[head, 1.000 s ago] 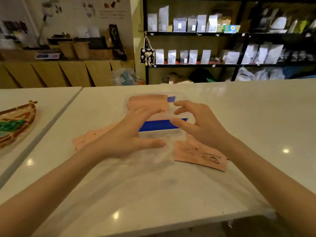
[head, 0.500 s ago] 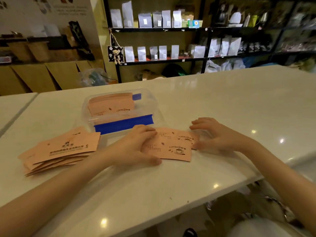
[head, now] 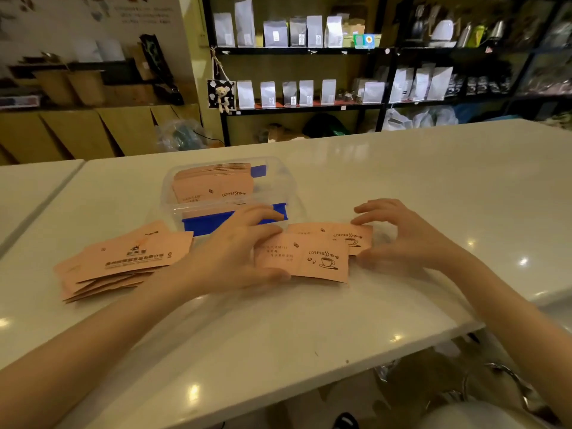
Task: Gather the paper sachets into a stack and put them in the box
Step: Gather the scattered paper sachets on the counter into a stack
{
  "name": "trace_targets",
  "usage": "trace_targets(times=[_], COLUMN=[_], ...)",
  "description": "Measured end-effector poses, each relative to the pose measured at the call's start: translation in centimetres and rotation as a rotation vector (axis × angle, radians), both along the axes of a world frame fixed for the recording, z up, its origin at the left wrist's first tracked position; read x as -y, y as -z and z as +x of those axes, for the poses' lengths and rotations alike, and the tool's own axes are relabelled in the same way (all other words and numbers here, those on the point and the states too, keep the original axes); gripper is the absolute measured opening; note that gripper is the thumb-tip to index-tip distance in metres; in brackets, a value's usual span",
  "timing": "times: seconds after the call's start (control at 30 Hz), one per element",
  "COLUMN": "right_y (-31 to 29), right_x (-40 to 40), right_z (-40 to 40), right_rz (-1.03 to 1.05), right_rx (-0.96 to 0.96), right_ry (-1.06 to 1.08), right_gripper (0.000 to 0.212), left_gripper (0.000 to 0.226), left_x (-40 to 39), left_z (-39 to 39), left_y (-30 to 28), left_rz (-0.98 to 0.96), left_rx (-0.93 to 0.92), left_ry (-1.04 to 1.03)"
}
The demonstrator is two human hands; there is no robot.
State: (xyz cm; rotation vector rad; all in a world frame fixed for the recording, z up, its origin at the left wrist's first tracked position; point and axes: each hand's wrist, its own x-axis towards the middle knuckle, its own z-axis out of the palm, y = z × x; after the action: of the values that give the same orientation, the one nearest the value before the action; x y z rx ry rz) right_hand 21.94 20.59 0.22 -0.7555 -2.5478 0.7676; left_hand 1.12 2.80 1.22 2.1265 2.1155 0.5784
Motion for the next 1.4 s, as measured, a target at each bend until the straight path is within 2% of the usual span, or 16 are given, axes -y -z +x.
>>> trace_targets(times=[0.13, 0.27, 0.4, 0.63, 0.8, 0.97, 1.1, 1.3, 1.4], right_y=[-1.8, -3.4, -4.5, -6.1, -6.4, -4.5, -2.3, -1.0, -1.0], right_x=[-0.7, -0.4, 1.2, 4.3, 6.4, 9.7, 11.0, 11.4, 11.1], right_z=[0.4, -0.8, -4.2, -10.8, -14.8, -17.6, -19.1, -20.2, -20.6], right_rz=[0.008, -0.104, -0.165, 0.123, 0.187, 0.172, 0.17, 0.133, 0.253], right_rx=[-0.033, -0.088, -0.172, -0.238, -0.312, -0.222, -0.168, -0.026, 0.061], right_ry=[-0.024, -0.079, -0.156, -0.131, -0.2, -0.438, -0.486, -0.572, -0.621], right_gripper=[0.049, 0.054, 0.052, 0.054, 0.053, 0.055, 0.066, 0.058, 0.061], left_gripper=[0.069, 0.067, 0.066, 0.072, 0.062, 0.065, 0.061, 0.099, 0.088], left_x=[2.3, 5.4, 8.3, 12.7, 14.0, 13.6, 13.4, 14.8, 15.2], left_z=[-1.4, -3.5, -5.9, -8.8, -10.7, -11.7, -12.0, -12.8, -12.9], left_y=[-2.3, -4.1, -4.5, -4.1, -2.6, -0.8, -0.2, -0.2, -0.7], left_rz=[0.117, 0.217, 0.216, 0.12, 0.064, 0.035, -0.03, -0.218, -0.236], left_rx=[0.015, 0.005, -0.023, 0.004, 0.073, 0.132, 0.183, 0.326, 0.384], left_ry=[-0.041, -0.118, -0.256, -0.528, -0.669, -0.701, -0.673, -0.74, -0.7])
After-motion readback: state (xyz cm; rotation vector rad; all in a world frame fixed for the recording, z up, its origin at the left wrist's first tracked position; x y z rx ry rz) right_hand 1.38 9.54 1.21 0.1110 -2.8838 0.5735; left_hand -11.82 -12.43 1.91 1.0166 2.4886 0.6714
